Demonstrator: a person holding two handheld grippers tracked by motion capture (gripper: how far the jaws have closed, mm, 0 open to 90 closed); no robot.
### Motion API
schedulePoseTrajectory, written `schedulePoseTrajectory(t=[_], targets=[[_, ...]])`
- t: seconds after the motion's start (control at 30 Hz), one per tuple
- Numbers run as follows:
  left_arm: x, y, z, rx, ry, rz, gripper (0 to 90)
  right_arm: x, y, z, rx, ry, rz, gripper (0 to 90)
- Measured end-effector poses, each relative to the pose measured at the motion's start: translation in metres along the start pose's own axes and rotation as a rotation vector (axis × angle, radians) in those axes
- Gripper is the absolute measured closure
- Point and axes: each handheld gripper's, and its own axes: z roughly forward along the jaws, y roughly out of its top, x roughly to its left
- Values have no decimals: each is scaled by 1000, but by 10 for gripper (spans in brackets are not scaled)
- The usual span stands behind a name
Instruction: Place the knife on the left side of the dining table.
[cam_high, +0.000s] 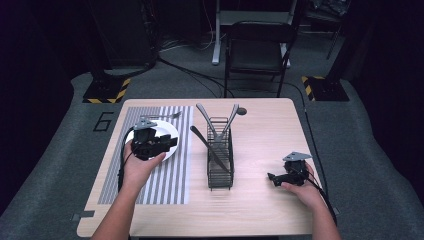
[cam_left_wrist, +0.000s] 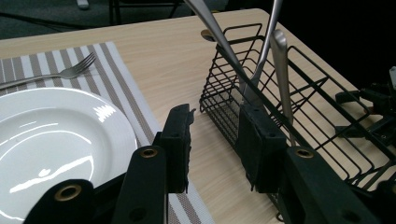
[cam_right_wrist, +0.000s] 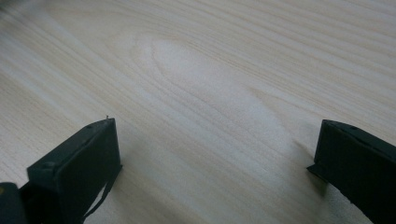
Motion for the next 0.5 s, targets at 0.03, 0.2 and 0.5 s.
schedulePoseTrajectory(t=[0.03,0.2,0.5], targets=[[-2,3,0,-1,-5,3,650,0,0,0,0,0,0,0],[-8,12,0,-4,-14,13,668,0,0,0,-3,-1,-4,0],[-15,26,1,-7,-31,22,685,0,0,0,-4,-2,-5,0]])
